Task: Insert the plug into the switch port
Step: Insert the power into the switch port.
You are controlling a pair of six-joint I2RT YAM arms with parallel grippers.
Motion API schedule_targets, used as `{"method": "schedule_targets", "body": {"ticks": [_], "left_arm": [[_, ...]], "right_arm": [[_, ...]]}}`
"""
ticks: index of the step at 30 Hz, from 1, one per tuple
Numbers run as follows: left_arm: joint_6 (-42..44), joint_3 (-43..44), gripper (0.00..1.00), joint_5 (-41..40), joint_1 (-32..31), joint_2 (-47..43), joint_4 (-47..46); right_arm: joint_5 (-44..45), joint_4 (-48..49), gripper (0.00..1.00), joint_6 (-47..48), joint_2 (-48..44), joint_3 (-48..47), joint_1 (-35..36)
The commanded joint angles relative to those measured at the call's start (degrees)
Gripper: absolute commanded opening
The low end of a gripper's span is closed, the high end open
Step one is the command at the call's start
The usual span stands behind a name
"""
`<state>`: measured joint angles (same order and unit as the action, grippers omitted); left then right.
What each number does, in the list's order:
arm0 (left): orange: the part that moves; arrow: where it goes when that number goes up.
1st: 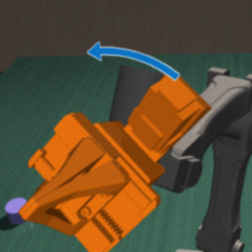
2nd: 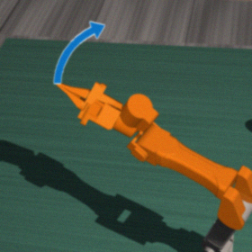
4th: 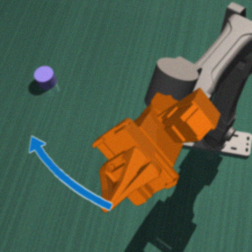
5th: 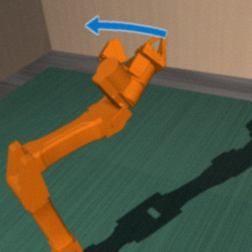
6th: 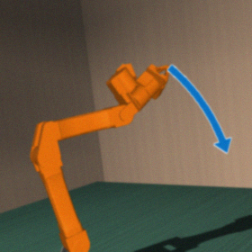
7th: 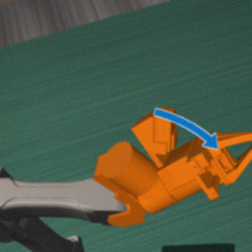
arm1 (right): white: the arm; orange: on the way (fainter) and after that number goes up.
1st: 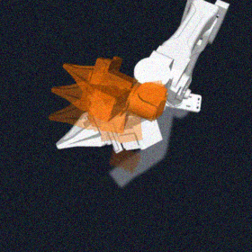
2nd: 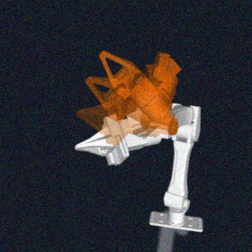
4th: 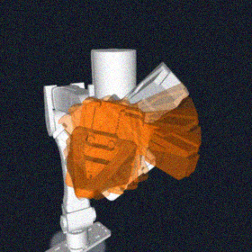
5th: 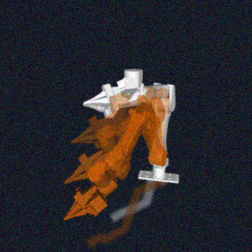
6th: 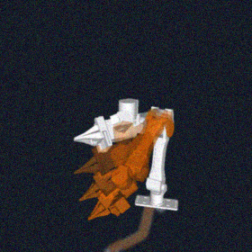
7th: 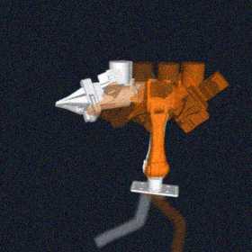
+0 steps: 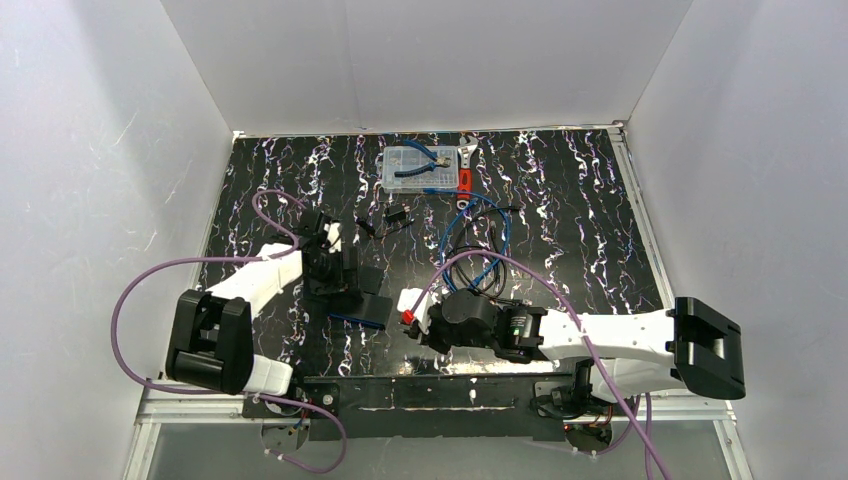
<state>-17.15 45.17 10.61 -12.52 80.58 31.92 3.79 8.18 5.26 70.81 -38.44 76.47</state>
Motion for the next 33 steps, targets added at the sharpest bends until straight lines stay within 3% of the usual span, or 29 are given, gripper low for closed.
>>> {"method": "schedule_targets", "body": {"ticks": [1,14,25,33], "left_arm": [[-2.1,-1.0,0.82,3.2,-3.1,-2.8,1.0],[-6.2,-2.7,0.80,-0.3,-10.3,-5.3,-2.3],[-7.6,-2.8,0.80,-5.4,-10.7,-7.5,-2.5],[-9.5,-4.9,0.80,-4.8,-10.7,-8.2,-4.4]], "right_arm": [[2.4,-3.6,0.01,-1.9,0.7,-1.7,-0.5],[6.1,-7.6,0.01,-4.8,8.1,-2.2,-2.1],[7.4,-5.0,0.01,-6.1,16.4,-4.5,-5.7],[6.5,-1.3,0.01,-5.5,19.3,-5.7,-6.6]]}}
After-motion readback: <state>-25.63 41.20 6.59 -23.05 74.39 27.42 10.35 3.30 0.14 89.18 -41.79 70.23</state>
